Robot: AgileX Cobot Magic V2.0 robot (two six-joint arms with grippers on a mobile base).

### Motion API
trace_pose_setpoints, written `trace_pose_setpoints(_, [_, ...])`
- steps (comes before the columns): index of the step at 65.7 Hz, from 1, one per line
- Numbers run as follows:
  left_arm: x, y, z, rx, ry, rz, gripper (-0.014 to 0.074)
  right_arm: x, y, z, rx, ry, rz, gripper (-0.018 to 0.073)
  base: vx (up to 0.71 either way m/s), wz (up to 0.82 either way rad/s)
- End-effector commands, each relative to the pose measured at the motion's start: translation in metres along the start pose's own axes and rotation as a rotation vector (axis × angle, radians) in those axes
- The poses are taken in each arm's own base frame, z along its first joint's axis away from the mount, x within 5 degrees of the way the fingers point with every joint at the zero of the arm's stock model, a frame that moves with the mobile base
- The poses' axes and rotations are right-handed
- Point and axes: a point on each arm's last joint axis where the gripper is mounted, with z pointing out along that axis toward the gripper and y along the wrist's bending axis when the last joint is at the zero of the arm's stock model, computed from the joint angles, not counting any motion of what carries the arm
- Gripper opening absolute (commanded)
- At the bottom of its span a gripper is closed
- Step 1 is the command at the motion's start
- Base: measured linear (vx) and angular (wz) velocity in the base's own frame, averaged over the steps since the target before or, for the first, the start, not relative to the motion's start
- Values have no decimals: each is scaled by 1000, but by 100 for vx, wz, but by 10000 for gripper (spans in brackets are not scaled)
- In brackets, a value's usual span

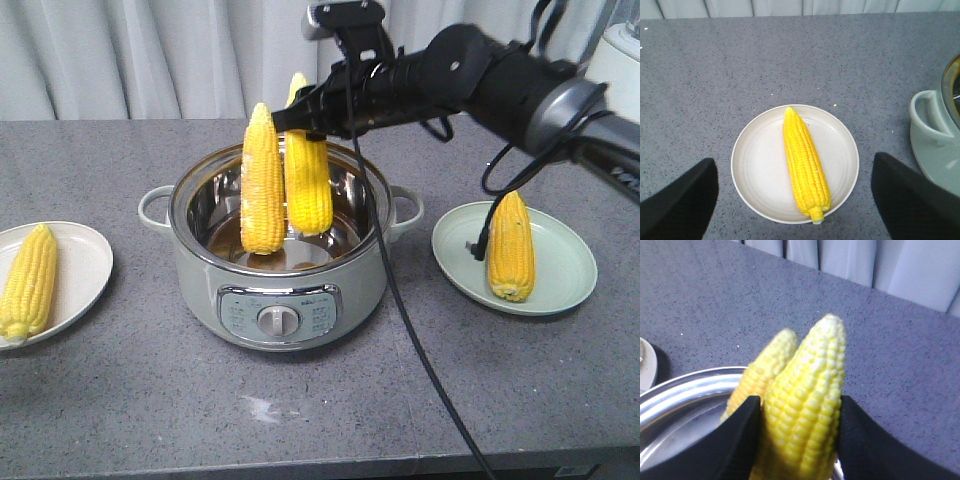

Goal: Distribute corn equally
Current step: 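Grasp a corn cob with the right gripper and lift it out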

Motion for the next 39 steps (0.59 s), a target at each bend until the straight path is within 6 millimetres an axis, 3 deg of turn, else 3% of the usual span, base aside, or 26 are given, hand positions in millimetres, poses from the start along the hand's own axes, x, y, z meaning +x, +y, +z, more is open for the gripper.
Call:
trace_pose_setpoints(1, [-11, -1, -8, 12, -93, -10, 587, -40, 4, -56, 49, -152, -25, 90, 0, 0])
trace_pose_setpoints(20, [-11, -1, -8, 12, -94, -10, 587, -56, -12, -149, 143, -138, 8, 99, 0, 0])
trace_pose_setpoints(39, [-11, -1, -8, 12, -91, -11, 587, -47, -31, -235, 338, -65, 35, 106, 0, 0])
